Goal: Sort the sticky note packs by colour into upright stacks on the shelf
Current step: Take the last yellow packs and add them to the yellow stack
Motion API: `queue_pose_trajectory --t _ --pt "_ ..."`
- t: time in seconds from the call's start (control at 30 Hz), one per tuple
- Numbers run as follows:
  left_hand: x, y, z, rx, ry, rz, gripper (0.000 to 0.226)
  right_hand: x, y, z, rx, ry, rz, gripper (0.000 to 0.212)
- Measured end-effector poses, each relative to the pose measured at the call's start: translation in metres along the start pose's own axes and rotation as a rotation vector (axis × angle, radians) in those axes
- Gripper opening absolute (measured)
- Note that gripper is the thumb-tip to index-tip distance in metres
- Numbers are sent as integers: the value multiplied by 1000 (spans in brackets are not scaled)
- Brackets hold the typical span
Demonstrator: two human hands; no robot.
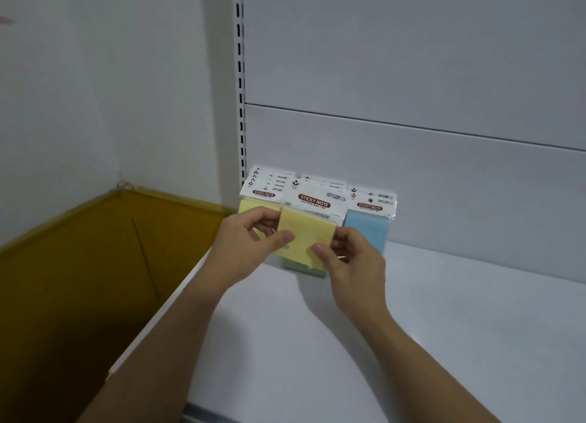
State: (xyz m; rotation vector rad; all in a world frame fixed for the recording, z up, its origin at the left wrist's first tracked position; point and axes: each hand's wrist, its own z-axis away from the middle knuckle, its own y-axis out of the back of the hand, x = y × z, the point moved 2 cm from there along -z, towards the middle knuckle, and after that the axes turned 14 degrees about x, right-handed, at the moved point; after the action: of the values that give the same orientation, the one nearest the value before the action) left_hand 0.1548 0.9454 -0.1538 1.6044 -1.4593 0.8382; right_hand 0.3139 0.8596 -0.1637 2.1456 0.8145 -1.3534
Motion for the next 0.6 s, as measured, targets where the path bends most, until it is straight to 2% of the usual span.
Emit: queue_pose_trajectory --t 0.17,0.3,0.43,0.6 --pt "-9 4 -9 21 102 73 37 -1 -6 3 -18 47 44 34" --pt "-21 22 -22 220 146 72 28 1 -9 6 -30 127 127 35" --pt "-41 35 -32 299 181 -80 16 9 -10 6 -45 139 198 31" --pt "-54 30 -32 278 181 -263 17 13 -6 3 -31 158 224 29"
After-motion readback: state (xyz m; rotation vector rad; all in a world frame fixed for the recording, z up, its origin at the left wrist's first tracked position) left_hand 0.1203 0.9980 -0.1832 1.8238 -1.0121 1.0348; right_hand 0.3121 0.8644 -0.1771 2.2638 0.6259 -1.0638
